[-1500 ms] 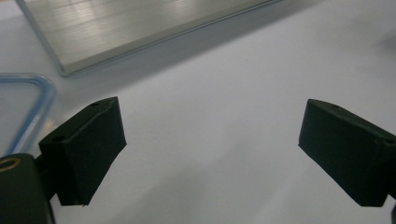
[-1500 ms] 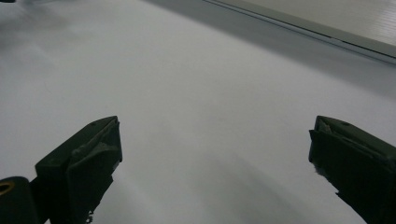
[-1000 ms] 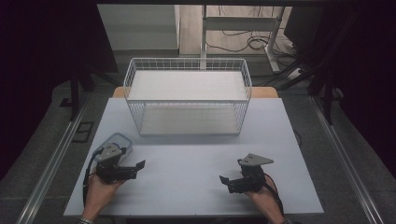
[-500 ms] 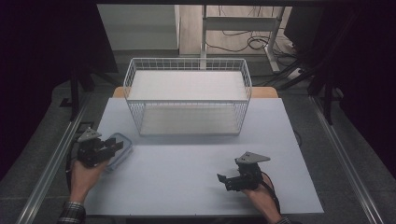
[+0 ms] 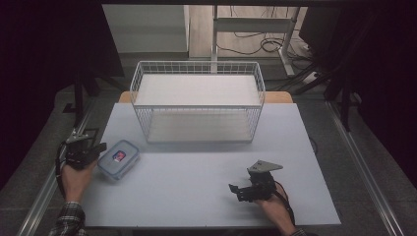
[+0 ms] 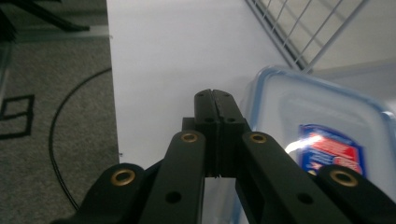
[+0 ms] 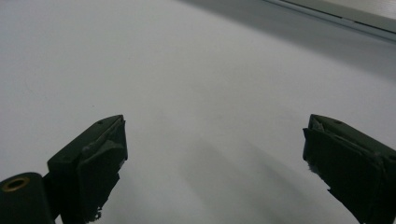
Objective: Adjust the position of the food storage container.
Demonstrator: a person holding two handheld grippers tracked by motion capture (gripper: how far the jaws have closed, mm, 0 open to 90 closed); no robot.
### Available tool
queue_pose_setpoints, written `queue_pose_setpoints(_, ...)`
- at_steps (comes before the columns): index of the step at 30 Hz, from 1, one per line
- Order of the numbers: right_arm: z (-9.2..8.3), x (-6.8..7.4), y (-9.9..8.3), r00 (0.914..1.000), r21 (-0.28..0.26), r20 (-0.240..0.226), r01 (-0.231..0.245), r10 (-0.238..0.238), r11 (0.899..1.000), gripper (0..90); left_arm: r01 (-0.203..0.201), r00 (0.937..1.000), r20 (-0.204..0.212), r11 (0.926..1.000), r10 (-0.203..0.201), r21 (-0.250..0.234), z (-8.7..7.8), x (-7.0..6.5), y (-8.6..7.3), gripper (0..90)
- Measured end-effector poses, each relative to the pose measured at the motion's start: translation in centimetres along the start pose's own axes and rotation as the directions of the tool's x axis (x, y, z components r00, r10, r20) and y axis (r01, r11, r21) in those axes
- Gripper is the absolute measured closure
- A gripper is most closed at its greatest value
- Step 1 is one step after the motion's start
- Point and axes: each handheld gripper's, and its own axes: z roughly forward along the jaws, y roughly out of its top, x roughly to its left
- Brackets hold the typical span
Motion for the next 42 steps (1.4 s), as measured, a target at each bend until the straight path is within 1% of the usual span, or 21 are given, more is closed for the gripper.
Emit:
queue_pose_setpoints(2, 0.0, 0.0, 0.0, 1.0, 0.006, 0.003, 0.004, -0.004, 1.0, 6.5, -0.008, 0.9998, 0.017, 0.9997, 0.007, 0.022, 0.6, -0.1, 0.0, 90.0)
queue_pose_setpoints(3, 0.1, 0.1, 0.0, 1.0, 0.006, 0.004, 0.004, -0.004, 1.0, 6.5, -0.016, 0.9998, 0.012, 0.9996, 0.016, 0.024, 0.7, -0.3, 0.1, 90.0)
queue_pose_setpoints(7, 0.1, 0.1, 0.0, 1.0, 0.007, 0.005, 0.004, -0.004, 1.0, 6.6, -0.03, 0.9988, 0.04, 0.9987, 0.028, 0.041, 0.8, -0.9, 0.4, 90.0)
queue_pose_setpoints(10, 0.1, 0.1, -0.1, 1.0, 0.012, 0.003, 0.004, -0.004, 1.0, 6.7, -0.051, 0.9961, 0.075, 0.9968, 0.047, 0.062, 1.2, -1.9, 0.6, 90.0)
queue_pose_setpoints(12, 0.0, 0.1, -0.1, 1.0, 0.014, 0.002, 0.006, -0.006, 1.0, 6.7, -0.081, 0.993, 0.092, 0.9938, 0.074, 0.076, 1.5, -3.0, 0.8, 90.0)
queue_pose_setpoints(14, 0.0, 0.1, -0.2, 1.0, 0.014, 0.003, 0.003, -0.003, 1.0, 6.7, -0.115, 0.987, 0.123, 0.9891, 0.103, 0.092, 1.9, -4.3, 1.1, 90.0)
queue_pose_setpoints(15, 0.0, 0.0, -0.2, 1.0, 0.02, 0.004, -0.003, 0.003, 1.0, 6.7, -0.147, 0.9802, 0.149, 0.9834, 0.131, 0.105, 2.2, -5.6, 1.3, 90.0)
queue_pose_setpoints(16, 0.0, 0.0, -0.2, 1.0, 0.02, 0.004, -0.003, 0.003, 1.0, 6.7, -0.147, 0.9802, 0.149, 0.9834, 0.131, 0.105, 2.2, -5.6, 1.3, 90.0)
queue_pose_setpoints(17, 0.0, 0.0, -0.2, 1.0, 0.02, 0.005, -0.004, 0.004, 1.0, 6.7, -0.162, 0.9762, 0.163, 0.9808, 0.143, 0.109, 2.4, -6.3, 1.4, 90.0)
queue_pose_setpoints(20, 0.0, 0.0, -0.3, 1.0, 0.024, 0.005, -0.002, 0.002, 1.0, 6.7, -0.203, 0.9581, 0.228, 0.9726, 0.173, 0.113, 2.8, -8.6, 1.6, 90.0)
queue_pose_setpoints(22, 0.0, 0.0, -0.3, 1.0, 0.025, 0.005, -0.003, 0.002, 1.0, 6.7, -0.244, 0.9448, 0.251, 0.9632, 0.211, 0.112, 2.9, -10.1, 1.7, 90.0)
queue_pose_setpoints(23, 0.0, 0.0, -0.3, 1.0, 0.025, 0.006, 0.0, 0.0, 1.0, 6.7, -0.253, 0.9411, 0.256, 0.9625, 0.221, 0.098, 2.7, -10.6, 1.8, 90.0)
queue_pose_setpoints(24, 0.0, 0.0, -0.3, 1.0, 0.026, 0.006, 0.003, -0.003, 1.0, 6.7, -0.251, 0.9423, 0.249, 0.9641, 0.224, 0.085, 2.5, -10.8, 2.0, 90.0)
queue_pose_setpoints(26, -0.2, 0.0, -0.3, 1.0, 0.023, 0.007, 0.004, -0.004, 1.0, 6.7, -0.215, 0.9544, 0.221, 0.9755, 0.2, 0.046, 1.2, -10.4, 2.2, 90.0)
queue_pose_setpoints(28, -0.4, -0.1, -0.4, 1.0, 0.02, 0.009, 0.003, -0.003, 1.0, 6.7, -0.197, 0.9646, 0.185, 0.9798, 0.188, 0.034, 0.1, -9.7, 1.8, 90.0)
queue_pose_setpoints(29, -0.5, -0.2, -0.4, 1.0, 0.017, 0.008, 0.003, -0.003, 1.0, 6.7, -0.182, 0.9709, 0.164, 0.9828, 0.175, 0.03, -0.6, -9.2, 1.0, 90.0)
queue_pose_setpoints(34, -0.7, -0.5, -0.4, 0.9998, 0.004, 0.017, -0.014, 0.014, 1.0, 6.7, -0.104, 0.9909, 0.09, 0.9939, 0.1, 0.038, -3.2, -7.2, -2.7, 90.0)
queue_pose_setpoints(36, -0.8, -0.4, -0.4, 0.9998, 0.0, 0.02, -0.009, 0.009, 1.0, 6.6, -0.116, 0.9927, 0.042, 0.9902, 0.113, 0.077, -3.9, -6.9, -4.1, 90.0)
queue_pose_setpoints(39, -0.7, -0.3, -0.4, 0.9998, 0.0, 0.018, -0.008, 0.008, 1.0, 6.5, -0.103, 0.9914, 0.092, 0.9892, 0.093, 0.105, -4.1, -7.3, -5.2, 90.0)
queue_pose_setpoints(41, -0.6, -0.3, -0.4, 0.9999, 0.005, 0.013, -0.01, 0.01, 1.0, 6.5, -0.116, 0.9909, 0.081, 0.9871, 0.108, 0.111, -3.9, -8.0, -5.2, 90.0)
queue_pose_setpoints(42, -0.5, -0.3, -0.4, 0.9999, 0.006, 0.012, -0.011, 0.011, 1.0, 6.5, -0.116, 0.99, 0.094, 0.9877, 0.106, 0.106, -3.7, -8.3, -5.0, 90.0)
